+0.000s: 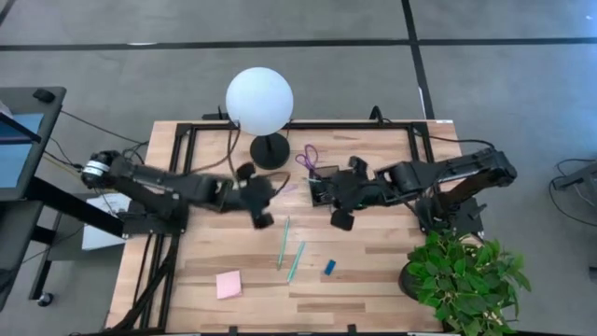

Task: Pick and place office supplies into organizer
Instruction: Put the purple pen into the black desk organizer

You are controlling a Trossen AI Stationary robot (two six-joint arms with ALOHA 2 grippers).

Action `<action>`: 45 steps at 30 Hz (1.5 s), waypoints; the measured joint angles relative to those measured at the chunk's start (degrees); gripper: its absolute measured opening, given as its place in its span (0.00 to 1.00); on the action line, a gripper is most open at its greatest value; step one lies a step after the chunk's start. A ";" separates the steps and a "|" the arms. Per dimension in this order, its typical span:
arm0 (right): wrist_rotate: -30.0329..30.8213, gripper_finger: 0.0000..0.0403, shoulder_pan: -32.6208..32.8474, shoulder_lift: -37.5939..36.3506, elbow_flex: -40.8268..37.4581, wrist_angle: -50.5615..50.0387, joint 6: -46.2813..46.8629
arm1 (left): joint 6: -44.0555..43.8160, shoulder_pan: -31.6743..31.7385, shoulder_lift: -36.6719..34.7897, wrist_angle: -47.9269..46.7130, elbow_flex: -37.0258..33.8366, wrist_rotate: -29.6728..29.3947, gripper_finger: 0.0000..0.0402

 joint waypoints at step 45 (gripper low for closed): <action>20.56 0.33 18.28 -11.77 -10.93 -29.39 41.42 | 31.85 20.33 51.81 -35.38 62.96 16.47 0.24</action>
